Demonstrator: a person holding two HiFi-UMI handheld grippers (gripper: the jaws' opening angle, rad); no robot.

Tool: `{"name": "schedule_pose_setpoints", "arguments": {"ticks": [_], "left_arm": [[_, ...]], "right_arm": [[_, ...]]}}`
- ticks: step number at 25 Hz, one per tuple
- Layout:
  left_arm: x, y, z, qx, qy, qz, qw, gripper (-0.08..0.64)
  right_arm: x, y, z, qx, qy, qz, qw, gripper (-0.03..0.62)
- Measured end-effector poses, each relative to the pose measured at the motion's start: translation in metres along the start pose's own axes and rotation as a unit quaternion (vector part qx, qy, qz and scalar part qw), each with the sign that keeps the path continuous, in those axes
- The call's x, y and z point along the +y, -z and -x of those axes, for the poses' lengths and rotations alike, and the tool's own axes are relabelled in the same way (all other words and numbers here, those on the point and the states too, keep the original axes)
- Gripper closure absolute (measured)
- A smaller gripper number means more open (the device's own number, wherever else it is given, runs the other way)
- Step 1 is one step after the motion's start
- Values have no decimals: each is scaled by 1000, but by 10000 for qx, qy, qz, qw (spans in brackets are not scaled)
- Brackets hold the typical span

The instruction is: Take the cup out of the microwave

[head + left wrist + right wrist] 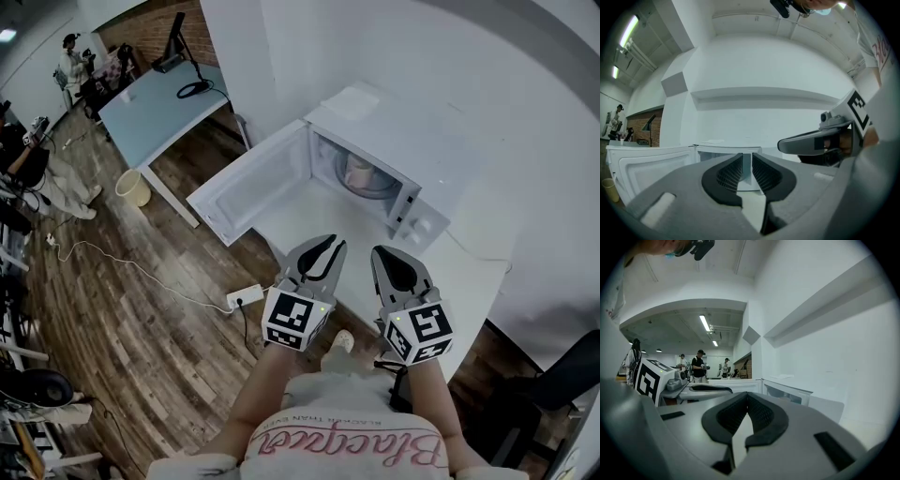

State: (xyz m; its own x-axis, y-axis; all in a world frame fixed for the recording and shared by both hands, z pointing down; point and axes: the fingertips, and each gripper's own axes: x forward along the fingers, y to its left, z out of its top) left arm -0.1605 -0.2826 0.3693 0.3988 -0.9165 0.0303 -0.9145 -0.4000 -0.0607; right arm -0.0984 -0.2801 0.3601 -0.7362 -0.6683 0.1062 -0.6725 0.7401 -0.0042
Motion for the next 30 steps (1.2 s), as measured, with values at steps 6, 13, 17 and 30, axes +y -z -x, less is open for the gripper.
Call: {"name": "schedule_pose_setpoints", "arguments": {"ticks": [6,13,17,30], "left_arm": [[19,4,-37,95,-10,47,9999,495],[29,20,-76,329,82,163,9993,495],[30,28,-97,432,180,215,9987,495],[54,50,-133,542,-91,422,9976,363]], "right_arm": [[-28,0,-24,67,3,-62,10000,581],[-49,11,-46,228,-86,-143,9996,581],[-53,20,-57,315,-184,-191,9992,581],[-70,38,-74,487,-196,-166,9985,581]]}}
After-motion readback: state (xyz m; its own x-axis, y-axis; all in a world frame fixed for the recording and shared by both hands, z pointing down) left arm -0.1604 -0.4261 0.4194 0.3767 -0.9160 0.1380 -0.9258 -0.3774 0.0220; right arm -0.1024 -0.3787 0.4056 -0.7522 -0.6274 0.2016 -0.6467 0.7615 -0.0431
